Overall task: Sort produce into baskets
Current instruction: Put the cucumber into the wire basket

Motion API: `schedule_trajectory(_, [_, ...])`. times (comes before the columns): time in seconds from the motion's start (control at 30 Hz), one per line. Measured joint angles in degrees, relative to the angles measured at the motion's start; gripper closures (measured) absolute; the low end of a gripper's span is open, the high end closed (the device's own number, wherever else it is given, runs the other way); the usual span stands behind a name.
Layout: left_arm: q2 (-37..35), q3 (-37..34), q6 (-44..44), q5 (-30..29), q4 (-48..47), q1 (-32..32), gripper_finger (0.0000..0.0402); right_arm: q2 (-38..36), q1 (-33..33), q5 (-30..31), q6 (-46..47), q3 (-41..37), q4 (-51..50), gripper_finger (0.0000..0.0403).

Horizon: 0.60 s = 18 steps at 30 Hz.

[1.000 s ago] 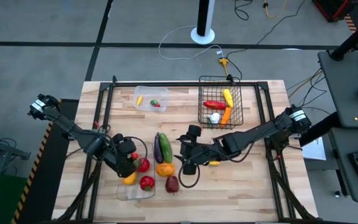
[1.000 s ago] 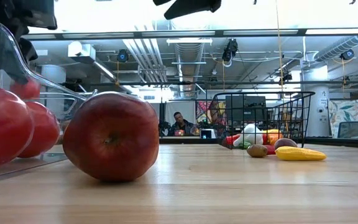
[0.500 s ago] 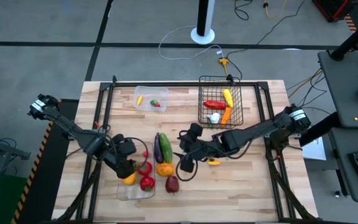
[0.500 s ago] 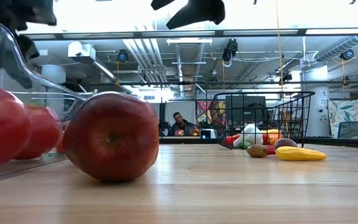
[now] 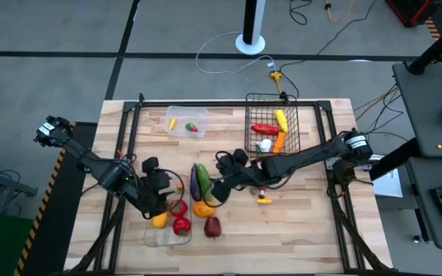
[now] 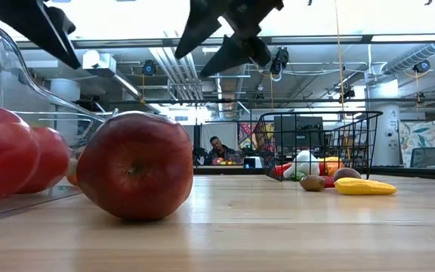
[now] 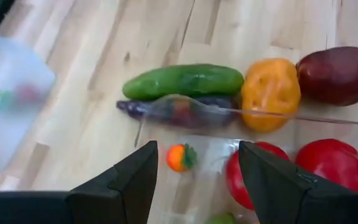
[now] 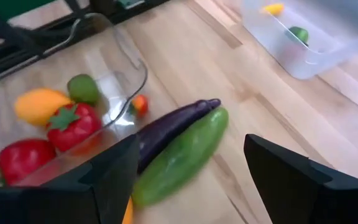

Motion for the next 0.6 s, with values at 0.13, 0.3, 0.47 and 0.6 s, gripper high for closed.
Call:
schedule_trajectory(0.13, [-0.55, 0.04, 2.42, -1.35, -0.18, 0.02, 0.0196, 1.55, -1.12, 0.0, 3.05, 0.75, -0.49, 0.0127])
schedule_trajectory(0.3, [-0.89, 0.04, 4.7, -3.87, -0.58, 0.02, 0.0196, 4.31, -1.82, -0.32, 4.57, 2.2, -0.82, 0.0131])
schedule_trajectory(0.47, [-1.11, 0.04, 6.62, -5.3, -0.61, 0.02, 0.0196, 7.33, -2.65, -1.56, 5.69, 4.31, -0.67, 0.0129])
schedule_trajectory(0.6, [-1.21, 0.05, 8.31, -5.85, -0.74, 0.07, 0.0196, 9.89, -2.96, -1.6, 7.32, 5.56, -2.07, 0.0118])
